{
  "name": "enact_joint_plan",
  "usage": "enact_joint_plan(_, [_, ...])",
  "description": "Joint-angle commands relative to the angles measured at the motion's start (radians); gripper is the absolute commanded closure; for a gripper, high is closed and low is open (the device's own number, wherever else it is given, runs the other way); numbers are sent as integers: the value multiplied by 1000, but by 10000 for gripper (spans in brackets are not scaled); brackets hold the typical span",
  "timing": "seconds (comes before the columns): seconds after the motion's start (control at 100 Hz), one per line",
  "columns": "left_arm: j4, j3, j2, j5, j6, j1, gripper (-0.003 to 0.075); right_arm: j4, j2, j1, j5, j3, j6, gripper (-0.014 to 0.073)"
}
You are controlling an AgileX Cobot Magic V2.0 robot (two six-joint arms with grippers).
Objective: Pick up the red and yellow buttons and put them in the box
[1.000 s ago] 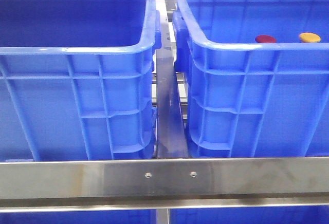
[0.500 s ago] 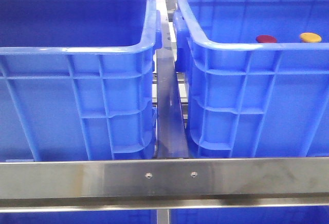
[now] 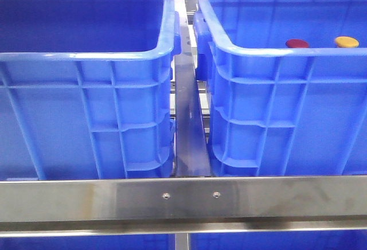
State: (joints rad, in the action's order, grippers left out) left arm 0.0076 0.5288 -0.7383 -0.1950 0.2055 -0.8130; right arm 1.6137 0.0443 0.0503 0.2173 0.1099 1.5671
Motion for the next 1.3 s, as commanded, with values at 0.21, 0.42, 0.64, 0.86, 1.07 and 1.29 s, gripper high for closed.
enact_joint_plan(0.21, [-36, -64, 110, 130, -11, -10, 740, 11, 9, 5, 9, 29, 5, 663])
enact_joint_plan(0.42, [-71, -65, 122, 120, -11, 16, 740, 11, 9, 5, 9, 29, 5, 663])
enact_joint_plan(0.64, [-80, -65, 122, 129, -11, 146, 740, 11, 9, 5, 10, 29, 5, 663])
enact_joint_plan(0.86, [-80, -77, 129, 173, -11, 300, 740, 11, 9, 5, 11, 29, 5, 663])
enact_joint_plan(1.07, [-64, -125, 253, 195, -11, 448, 740, 11, 9, 5, 11, 29, 5, 663])
enact_joint_plan(1.29, [-27, -247, 447, 195, -110, 657, 740, 11, 9, 5, 11, 29, 5, 663])
